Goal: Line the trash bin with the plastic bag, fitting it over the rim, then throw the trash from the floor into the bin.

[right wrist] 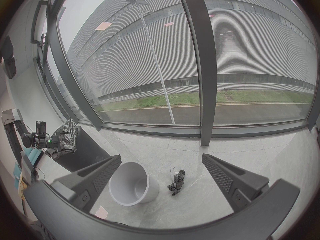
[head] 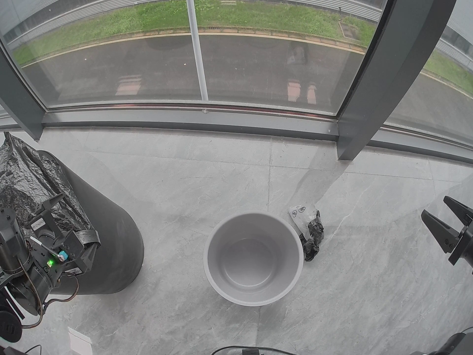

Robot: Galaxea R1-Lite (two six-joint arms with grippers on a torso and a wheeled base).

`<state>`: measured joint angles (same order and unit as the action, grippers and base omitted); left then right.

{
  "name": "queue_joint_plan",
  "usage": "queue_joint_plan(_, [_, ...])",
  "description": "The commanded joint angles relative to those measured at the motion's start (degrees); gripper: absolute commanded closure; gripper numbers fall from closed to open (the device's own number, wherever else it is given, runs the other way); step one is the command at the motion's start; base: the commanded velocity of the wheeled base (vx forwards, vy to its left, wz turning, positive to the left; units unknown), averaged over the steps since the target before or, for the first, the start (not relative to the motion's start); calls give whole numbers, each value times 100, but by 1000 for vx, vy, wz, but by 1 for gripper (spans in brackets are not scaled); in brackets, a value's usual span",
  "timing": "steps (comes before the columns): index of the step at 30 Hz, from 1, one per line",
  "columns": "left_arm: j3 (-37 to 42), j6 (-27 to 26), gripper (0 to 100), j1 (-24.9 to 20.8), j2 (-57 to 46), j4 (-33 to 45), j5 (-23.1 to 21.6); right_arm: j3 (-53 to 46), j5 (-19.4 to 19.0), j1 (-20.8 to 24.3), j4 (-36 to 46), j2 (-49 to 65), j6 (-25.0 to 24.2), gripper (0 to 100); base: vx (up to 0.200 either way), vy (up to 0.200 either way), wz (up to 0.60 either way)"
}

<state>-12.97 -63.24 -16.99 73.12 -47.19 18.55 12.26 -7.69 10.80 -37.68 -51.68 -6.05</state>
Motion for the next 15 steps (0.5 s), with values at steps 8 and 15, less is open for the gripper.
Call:
queue_joint_plan(8, [-12,-250,0,65,-79,-36,157,-5,-4,-17,-2,-27,-2,0,0,0,0])
queue_joint_plan(15, [-21,-241,0,65,-43,-115,359,-31,-4,-17,-2,-27,7,0,0,0,0])
